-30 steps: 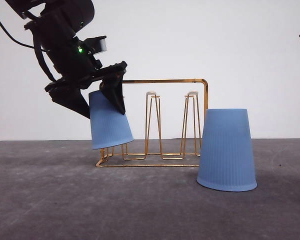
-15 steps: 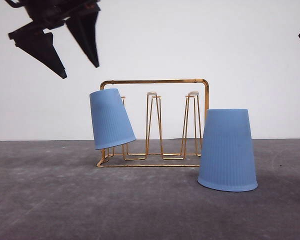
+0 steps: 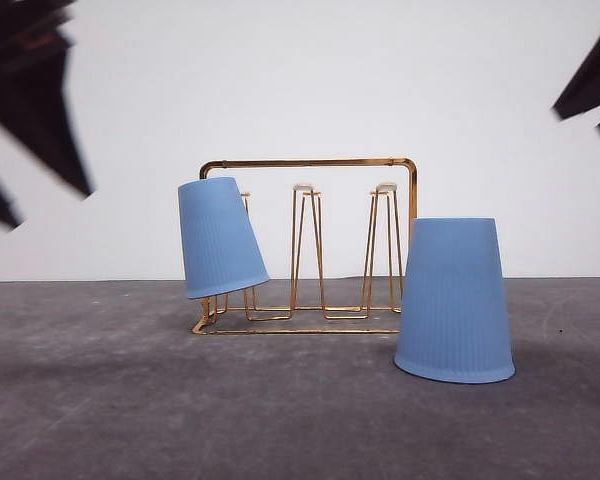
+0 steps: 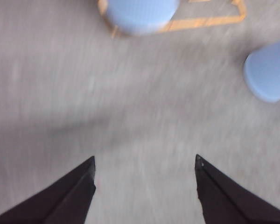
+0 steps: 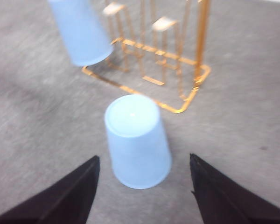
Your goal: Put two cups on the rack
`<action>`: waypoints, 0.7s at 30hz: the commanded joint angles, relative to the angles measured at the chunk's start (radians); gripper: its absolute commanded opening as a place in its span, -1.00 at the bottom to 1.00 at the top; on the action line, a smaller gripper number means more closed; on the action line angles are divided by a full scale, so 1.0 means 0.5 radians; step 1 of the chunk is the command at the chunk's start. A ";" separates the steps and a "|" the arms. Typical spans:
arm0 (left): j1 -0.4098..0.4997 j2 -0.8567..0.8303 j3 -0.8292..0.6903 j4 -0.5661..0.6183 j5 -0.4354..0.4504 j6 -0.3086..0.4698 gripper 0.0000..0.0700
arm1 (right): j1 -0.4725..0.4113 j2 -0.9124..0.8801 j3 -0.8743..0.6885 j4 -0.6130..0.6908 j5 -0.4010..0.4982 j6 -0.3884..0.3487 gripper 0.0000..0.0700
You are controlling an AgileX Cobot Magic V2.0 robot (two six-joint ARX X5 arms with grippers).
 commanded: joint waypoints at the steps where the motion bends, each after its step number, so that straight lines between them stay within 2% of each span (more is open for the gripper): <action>1: -0.008 -0.072 -0.037 0.024 0.007 -0.102 0.11 | 0.040 0.090 0.027 0.079 -0.005 0.023 0.13; 6: -0.008 -0.216 -0.083 -0.023 -0.011 -0.103 0.11 | 0.147 0.404 0.027 0.354 0.027 0.022 0.40; 12: -0.008 -0.243 -0.083 -0.016 -0.011 -0.134 0.11 | 0.220 0.817 0.027 0.711 0.182 0.024 0.66; 21: -0.008 -0.243 -0.083 -0.006 -0.014 -0.143 0.11 | 0.221 1.302 0.027 1.025 0.150 0.060 0.66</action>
